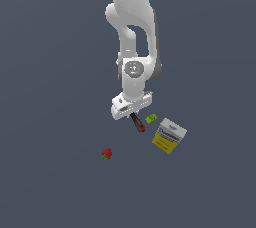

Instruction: Pick up a designated object from a clutter of objects.

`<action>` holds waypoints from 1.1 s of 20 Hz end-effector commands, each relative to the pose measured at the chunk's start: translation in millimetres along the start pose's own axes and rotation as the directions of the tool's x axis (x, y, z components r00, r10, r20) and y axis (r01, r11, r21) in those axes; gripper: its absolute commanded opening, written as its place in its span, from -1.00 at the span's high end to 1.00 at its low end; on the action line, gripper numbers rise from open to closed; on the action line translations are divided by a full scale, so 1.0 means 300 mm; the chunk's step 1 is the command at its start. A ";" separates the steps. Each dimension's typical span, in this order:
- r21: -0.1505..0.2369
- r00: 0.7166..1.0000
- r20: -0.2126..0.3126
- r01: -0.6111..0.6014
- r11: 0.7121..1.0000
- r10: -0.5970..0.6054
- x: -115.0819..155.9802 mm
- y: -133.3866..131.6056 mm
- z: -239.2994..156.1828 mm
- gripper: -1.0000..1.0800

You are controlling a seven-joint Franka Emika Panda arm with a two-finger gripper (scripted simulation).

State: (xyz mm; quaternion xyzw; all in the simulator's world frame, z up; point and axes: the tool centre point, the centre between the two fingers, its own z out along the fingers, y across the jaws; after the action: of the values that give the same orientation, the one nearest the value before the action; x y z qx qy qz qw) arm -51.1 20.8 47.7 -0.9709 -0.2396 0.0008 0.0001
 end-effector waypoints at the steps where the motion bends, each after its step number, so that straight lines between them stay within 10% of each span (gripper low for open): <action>1: -0.001 1.000 -0.001 0.000 1.000 0.000 -0.001 0.034 -0.052 1.00; 22: 0.002 1.000 -0.003 0.001 1.000 -0.001 -0.022 0.443 -0.675 1.00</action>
State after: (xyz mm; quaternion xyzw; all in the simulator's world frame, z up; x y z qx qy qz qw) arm 1.4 -91.5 235.4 -0.9708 -0.2397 -0.0004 0.0014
